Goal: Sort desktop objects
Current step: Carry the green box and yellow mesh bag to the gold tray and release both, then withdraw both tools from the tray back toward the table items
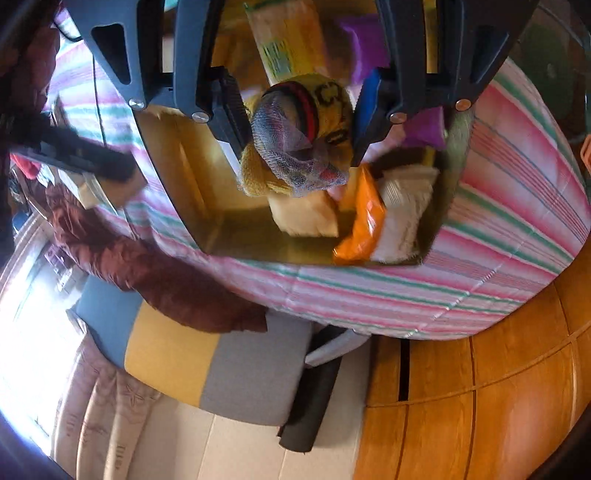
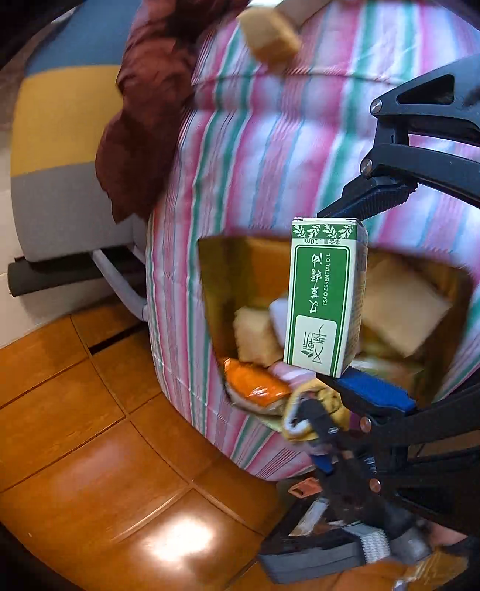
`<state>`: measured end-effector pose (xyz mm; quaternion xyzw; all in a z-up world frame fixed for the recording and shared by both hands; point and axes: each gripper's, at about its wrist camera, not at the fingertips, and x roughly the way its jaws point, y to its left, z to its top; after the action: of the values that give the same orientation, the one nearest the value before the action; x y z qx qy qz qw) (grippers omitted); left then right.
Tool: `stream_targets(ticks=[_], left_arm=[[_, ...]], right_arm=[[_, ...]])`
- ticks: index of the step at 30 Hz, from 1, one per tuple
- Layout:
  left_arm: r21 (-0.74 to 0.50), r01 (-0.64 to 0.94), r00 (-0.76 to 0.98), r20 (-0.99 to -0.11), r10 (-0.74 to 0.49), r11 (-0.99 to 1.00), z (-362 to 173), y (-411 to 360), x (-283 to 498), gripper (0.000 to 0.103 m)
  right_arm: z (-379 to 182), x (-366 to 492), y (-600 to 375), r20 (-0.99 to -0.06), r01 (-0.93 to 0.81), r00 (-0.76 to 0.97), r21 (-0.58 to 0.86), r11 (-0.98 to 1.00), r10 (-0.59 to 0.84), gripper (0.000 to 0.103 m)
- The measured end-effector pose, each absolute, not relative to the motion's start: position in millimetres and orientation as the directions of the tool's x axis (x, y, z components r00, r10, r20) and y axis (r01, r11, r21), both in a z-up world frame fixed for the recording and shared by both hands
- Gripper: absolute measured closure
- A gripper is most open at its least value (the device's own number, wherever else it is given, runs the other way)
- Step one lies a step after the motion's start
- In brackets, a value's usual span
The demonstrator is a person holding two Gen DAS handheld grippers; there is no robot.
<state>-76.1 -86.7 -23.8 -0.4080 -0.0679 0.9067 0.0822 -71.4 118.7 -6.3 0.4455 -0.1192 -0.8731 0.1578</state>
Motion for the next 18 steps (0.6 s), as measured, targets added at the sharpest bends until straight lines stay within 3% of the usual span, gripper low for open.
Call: stream_targets(ticks=[2,3,4,5,18], left_arm=[[-0.181,-0.092,-0.665,-0.721,0.196,-0.979,-22,-89,-87,0.040],[-0.193,-0.081,-0.663,-0.722,0.197,-0.978,-22,-91,-94,0.039],[-0.205,-0.079,-0.653,-0.729,0.206,-0.976,-23,-92,-99,0.038],[-0.209,-0.075,-0.646,-0.735,0.207,-0.975,-24,-93,-103,0.038],[-0.257,-0.072,-0.646,-0.724,0.242,-0.964,-30,-97,-70,0.036]], right_arm=[[1,-92,113,-0.720,0.179,-0.553,0.389,-0.904,-0.419,0.024],[5,-106,111,-0.706,0.174,-0.566,0.401,-0.899,-0.425,0.020],[7,-116,110,-0.709,0.150,-0.574,0.399,-0.904,-0.408,0.009],[9,-121,109,-0.710,0.139,-0.577,0.401,-0.906,-0.403,0.007],[-24,-64,142,-0.757,0.063,-0.552,0.381,-0.922,-0.351,0.007]])
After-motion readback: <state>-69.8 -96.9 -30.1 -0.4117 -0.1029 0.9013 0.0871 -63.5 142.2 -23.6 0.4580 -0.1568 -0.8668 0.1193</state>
